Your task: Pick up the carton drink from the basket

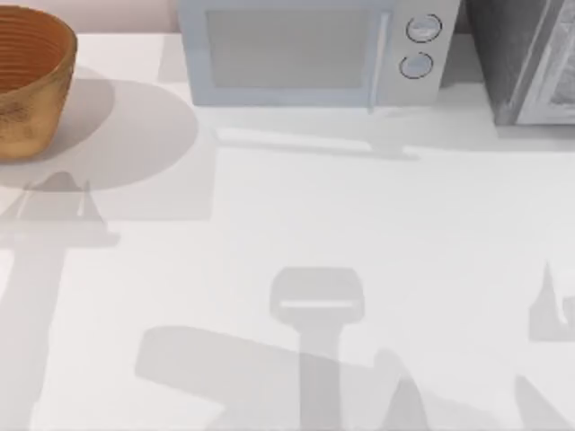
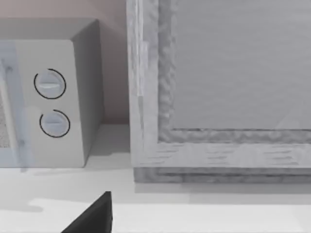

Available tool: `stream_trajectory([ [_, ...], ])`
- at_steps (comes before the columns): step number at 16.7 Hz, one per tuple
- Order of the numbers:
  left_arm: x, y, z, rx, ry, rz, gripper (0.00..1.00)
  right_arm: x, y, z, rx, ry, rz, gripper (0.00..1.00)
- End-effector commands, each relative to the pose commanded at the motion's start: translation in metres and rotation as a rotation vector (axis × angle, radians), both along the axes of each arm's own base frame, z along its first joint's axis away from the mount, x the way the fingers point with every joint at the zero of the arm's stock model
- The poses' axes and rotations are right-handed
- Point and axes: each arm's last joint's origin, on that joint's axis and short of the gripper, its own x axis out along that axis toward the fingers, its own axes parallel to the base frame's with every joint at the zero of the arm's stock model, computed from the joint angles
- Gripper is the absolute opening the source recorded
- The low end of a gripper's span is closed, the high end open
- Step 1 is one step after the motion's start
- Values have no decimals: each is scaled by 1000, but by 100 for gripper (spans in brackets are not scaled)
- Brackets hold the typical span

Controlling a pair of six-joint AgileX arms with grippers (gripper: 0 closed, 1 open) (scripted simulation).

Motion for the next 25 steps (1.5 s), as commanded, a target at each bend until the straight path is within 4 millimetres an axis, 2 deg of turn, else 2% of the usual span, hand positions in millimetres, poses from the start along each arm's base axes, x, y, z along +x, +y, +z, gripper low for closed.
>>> stream_trajectory([
  [2,-26,-5,-31,-2,0,1,0,0,0,0,0,0,0,100],
  [4,-41,-8,-66,-5,20,3,0,0,0,0,0,0,0,100],
  [7,-48,-10,-109,-6,66,7,0,0,0,0,0,0,0,100],
  [9,-48,-11,-125,-7,89,8,0,0,0,0,0,0,0,100],
  [18,-44,-13,-128,-3,109,34,0,0,0,0,0,0,0,100],
  [21,-37,-19,-118,12,99,84,0,0,0,0,0,0,0,100],
  [25,-19,-36,-95,29,46,181,0,0,0,0,0,0,0,100],
])
